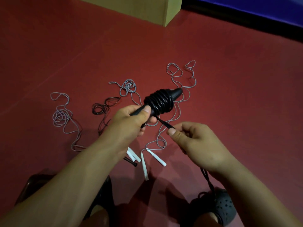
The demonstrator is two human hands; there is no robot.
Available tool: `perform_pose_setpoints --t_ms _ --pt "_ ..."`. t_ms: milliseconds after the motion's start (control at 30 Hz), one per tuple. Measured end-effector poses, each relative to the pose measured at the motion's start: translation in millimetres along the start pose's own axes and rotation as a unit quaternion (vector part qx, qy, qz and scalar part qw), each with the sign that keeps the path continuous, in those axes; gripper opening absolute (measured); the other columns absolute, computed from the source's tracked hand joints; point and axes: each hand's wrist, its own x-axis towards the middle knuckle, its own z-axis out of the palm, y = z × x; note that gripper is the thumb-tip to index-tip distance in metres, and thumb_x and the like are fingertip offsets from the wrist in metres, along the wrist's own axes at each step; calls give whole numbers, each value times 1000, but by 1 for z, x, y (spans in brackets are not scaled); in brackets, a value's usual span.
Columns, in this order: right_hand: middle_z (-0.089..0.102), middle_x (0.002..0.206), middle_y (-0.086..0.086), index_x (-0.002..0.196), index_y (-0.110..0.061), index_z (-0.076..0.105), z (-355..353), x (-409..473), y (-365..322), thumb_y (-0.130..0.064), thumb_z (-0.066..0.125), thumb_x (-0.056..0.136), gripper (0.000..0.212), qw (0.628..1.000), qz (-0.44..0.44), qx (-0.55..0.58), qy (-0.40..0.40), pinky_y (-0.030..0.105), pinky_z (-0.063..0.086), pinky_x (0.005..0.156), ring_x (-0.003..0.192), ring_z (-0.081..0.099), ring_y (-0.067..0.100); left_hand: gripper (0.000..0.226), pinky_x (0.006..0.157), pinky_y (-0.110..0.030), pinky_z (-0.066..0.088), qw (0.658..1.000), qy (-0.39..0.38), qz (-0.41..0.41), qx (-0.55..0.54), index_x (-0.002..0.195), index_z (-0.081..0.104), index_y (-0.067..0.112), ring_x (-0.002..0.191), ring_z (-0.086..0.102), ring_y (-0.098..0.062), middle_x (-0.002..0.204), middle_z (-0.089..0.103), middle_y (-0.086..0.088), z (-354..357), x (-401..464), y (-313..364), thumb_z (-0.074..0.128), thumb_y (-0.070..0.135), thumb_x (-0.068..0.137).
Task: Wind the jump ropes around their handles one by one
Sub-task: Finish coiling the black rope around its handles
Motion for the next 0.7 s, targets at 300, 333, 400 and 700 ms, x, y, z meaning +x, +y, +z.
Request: perform_pose_setpoints --t_ms 300,333,400,700 --pt "38 61 -6 84 -1 62 6 -2 -4 -31 61 95 32 998 -55 -41 5 24 30 51 55 32 7 8 63 -25 46 985 41 66 155 93 67 20 60 56 -5 79 76 0 1 0 -11 65 28 94" --pt "38 61 -6 83 -1 61 6 -2 -3 -31 61 95 32 997 -59 -46 8 24 30 51 55 32 6 9 61 -27 45 981 42 70 174 92 67 21 60 56 -9 79 75 -2 2 0 -13 66 29 92" --pt "38 57 -12 80 -7 63 6 -3 -1 -29 61 95 27 997 -57 -47 16 21 30 50 53 32 3 10 56 -28 41 974 42 75 210 90 66 23 55 52 -12 74 71 -3 3 -1 -17 69 33 89" --pt "72 82 -3 82 -32 70 1 -1 1 -24 55 97 22 993 -65 -65 68 34 51 76 78 65 14 20 54 -26 35 952 34 48 301 87 62 22 56 50 -9 64 57 9 17 -10 -16 71 39 86"
